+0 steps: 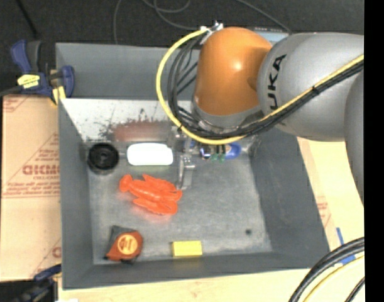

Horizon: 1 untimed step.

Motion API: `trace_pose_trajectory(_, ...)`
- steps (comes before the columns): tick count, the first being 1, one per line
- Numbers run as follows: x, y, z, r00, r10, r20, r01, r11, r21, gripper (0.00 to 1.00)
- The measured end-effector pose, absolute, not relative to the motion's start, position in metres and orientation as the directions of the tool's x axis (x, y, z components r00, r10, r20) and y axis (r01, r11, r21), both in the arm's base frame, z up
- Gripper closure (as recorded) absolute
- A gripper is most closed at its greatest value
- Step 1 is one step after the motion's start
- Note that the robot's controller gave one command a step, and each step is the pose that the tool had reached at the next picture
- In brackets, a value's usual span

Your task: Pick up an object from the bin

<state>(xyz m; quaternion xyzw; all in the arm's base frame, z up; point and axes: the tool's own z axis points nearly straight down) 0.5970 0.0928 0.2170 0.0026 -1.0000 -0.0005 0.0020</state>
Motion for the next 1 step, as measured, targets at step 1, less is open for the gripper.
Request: trace_pose_trajectory(1, 0.5981, 0.0923, 0.222, -1.0, -0.003, -0.004, -0.003, 1.0, 0.002, 0.0)
